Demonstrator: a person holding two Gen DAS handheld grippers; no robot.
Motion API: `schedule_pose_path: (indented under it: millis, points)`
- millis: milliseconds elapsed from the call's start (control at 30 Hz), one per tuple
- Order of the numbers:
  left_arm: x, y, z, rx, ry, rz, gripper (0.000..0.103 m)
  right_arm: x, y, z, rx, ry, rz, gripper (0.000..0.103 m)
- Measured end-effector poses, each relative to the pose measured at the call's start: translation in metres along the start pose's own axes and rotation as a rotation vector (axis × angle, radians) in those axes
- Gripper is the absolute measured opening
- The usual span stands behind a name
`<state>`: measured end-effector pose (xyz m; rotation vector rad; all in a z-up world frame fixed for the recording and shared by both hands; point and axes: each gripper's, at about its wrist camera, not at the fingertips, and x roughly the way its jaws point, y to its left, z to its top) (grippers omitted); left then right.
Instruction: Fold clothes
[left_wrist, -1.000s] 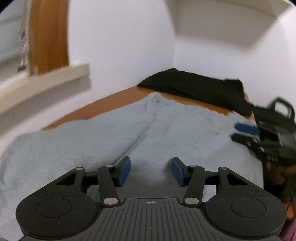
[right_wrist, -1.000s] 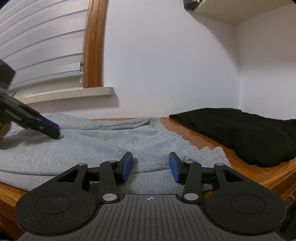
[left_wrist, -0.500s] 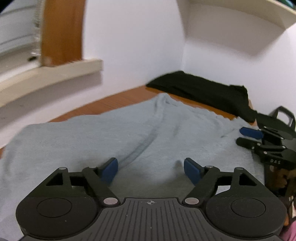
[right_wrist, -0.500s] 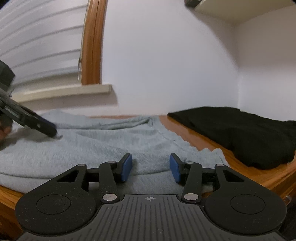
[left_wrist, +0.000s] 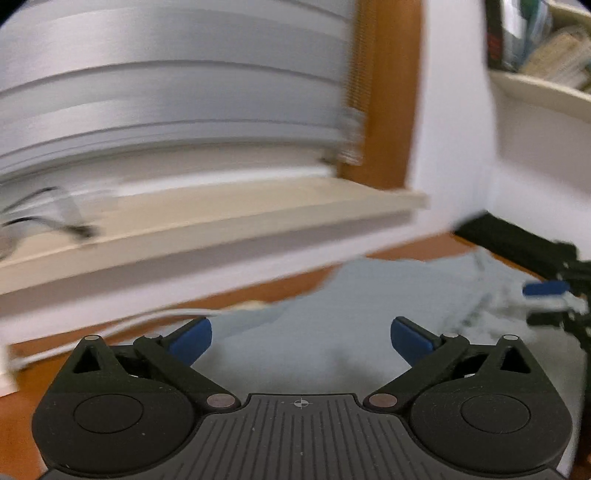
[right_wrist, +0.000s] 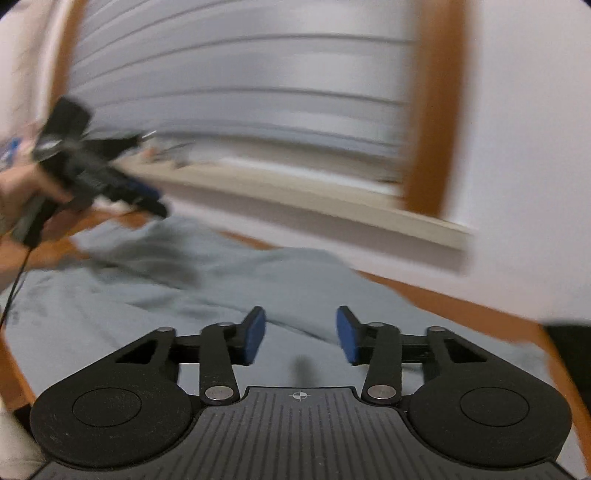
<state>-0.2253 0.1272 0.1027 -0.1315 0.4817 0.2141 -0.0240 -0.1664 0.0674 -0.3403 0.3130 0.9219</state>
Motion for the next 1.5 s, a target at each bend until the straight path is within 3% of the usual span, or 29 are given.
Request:
schedule_pose_path:
  millis: [300,600,833,1000,1067,1133,1267,1367,1500]
  points:
    - [-0.046,0.058,-0.02,-0.079,-0.043,0.075,0.103,0.084,0.098,0.043,-0.179,0.115,0.202,0.038]
    - [-0.051,0.082,-0.045,-0.118,-0.025,0.084,0.103,0.135,0.153,0.056,-0.34,0.174,0.251,0.041]
    - [-0.076,0.073,-0.055,-0.088,-0.021,0.044,0.103,0.152,0.153,0.063,-0.334,0.172,0.256,0.041]
    - [-0.106,0.054,-0.079,-0.108,0.002,-0.038,0.097,0.164,0.144,0.067,-0.294,0.166,0.269,0.013]
    - [-0.119,0.046,-0.089,-0.118,0.011,-0.071,0.084,0.164,0.138,0.07,-0.263,0.165,0.269,0.012]
    - [-0.131,0.038,-0.098,-0.126,0.02,-0.103,0.079,0.165,0.133,0.071,-0.243,0.172,0.269,0.017]
    - [-0.131,0.02,-0.105,-0.097,0.07,-0.143,0.067,0.155,0.13,0.07,-0.227,0.171,0.272,0.038]
    - [-0.122,0.012,-0.11,-0.069,0.127,-0.141,0.066,0.142,0.128,0.066,-0.225,0.151,0.266,0.053]
    - [-0.116,0.012,-0.115,-0.076,0.167,-0.176,0.063,0.129,0.121,0.062,-0.22,0.136,0.261,0.053]
